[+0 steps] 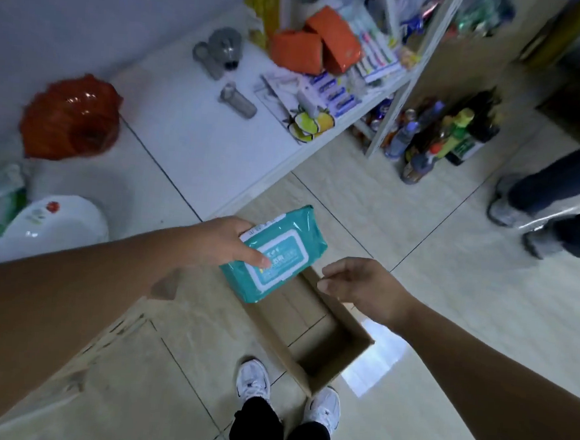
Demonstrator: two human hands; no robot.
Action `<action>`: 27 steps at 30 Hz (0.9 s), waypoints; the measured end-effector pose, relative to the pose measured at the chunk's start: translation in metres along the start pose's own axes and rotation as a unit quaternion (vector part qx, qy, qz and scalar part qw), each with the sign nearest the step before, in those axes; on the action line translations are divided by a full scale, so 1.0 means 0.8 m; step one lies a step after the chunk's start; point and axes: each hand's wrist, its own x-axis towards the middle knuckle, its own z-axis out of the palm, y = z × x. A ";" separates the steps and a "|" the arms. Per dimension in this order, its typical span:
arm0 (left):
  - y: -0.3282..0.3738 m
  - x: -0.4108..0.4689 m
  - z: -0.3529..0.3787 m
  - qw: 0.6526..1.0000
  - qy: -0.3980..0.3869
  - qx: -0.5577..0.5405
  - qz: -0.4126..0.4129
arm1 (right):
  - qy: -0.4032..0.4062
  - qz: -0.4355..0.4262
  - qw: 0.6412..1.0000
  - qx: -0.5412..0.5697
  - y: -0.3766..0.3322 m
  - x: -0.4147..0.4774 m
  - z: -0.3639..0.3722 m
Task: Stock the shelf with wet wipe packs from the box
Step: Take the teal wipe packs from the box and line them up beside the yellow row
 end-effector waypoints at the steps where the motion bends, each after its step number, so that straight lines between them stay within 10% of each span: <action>1: 0.022 -0.029 -0.010 1.000 -0.004 0.008 0.008 | 0.005 -0.005 1.000 -0.010 -0.024 -0.020 -0.011; 14: 0.233 -0.408 -0.157 0.976 0.128 0.147 0.099 | -0.066 -0.226 0.970 -0.060 -0.381 -0.243 -0.054; 27: 0.172 -0.641 -0.225 0.928 0.328 0.144 0.101 | -0.173 -0.358 0.906 -0.146 -0.557 -0.311 0.134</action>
